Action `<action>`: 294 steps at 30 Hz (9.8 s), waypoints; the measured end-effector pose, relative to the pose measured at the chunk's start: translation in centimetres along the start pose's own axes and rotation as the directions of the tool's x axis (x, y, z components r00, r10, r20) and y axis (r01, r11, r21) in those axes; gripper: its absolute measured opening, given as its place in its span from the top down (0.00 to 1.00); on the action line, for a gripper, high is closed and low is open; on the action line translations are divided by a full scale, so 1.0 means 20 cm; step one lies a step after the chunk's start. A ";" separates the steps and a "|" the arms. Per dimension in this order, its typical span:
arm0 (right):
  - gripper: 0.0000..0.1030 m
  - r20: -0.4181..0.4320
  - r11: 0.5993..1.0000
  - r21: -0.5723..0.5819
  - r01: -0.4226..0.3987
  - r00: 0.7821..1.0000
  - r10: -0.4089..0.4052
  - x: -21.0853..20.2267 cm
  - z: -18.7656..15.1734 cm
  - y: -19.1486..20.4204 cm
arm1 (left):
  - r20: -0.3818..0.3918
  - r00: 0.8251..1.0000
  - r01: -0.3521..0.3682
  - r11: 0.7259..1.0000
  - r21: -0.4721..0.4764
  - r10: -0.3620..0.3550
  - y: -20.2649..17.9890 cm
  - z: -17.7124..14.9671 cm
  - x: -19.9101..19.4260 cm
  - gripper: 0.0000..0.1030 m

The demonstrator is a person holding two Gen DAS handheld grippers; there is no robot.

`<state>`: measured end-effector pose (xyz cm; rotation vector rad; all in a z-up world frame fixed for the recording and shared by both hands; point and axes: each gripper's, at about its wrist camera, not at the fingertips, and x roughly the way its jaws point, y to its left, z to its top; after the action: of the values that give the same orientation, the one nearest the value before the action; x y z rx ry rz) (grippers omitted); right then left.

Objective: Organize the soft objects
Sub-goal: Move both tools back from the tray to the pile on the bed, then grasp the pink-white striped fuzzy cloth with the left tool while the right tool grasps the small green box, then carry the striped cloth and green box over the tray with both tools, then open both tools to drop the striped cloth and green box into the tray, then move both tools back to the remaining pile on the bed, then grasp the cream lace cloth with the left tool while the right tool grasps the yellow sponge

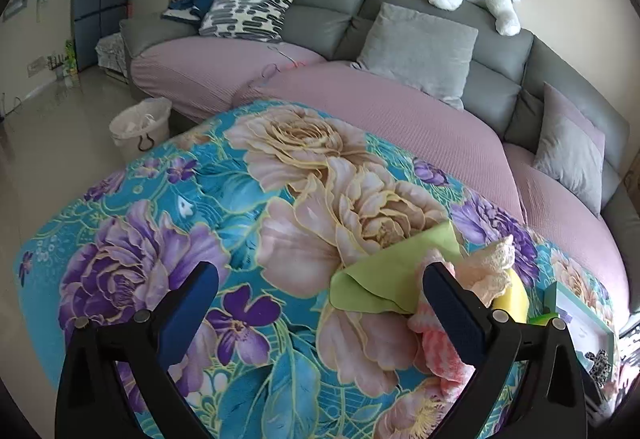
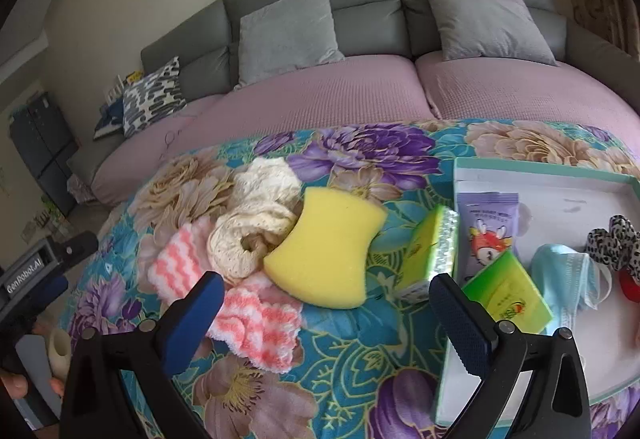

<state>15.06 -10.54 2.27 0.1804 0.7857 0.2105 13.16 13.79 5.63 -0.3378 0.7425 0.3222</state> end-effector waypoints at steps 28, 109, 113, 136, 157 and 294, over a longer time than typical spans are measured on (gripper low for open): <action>0.00 0.035 0.992 0.096 0.077 0.996 -0.080 -0.06 0.02 -0.24 | -0.241 0.953 0.206 0.976 0.077 -0.182 -0.32 -0.19 0.26 0.45; 0.78 0.122 0.969 0.203 0.143 0.978 -0.170 -0.31 0.09 -0.61 | 0.080 0.914 0.369 0.898 0.240 -0.397 -0.53 -0.01 -0.30 0.91; 0.78 0.137 0.948 0.246 0.204 0.961 -0.242 -0.41 0.08 -0.77 | 0.072 0.885 0.418 0.855 0.307 -0.459 -0.70 -0.07 -0.35 0.91; 0.78 0.139 0.867 0.385 0.315 0.909 -0.392 -0.56 -0.03 -1.32 | -0.113 0.727 0.639 0.607 0.472 -0.677 -1.42 -0.50 -0.32 0.91; 0.75 0.084 0.868 0.368 0.333 0.918 -0.388 -0.44 -0.04 -1.32 | -0.263 0.804 0.590 0.654 0.475 -0.534 -1.53 -0.64 -0.06 0.85; 0.35 0.124 0.986 0.084 -0.142 0.984 0.131 -0.19 0.15 -0.22 | 0.101 0.895 0.407 0.888 0.212 -0.435 -0.54 0.04 -0.13 0.94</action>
<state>15.16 -15.97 5.83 0.3324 0.6662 0.2913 16.14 3.92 10.00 -0.2862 0.5305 -0.1364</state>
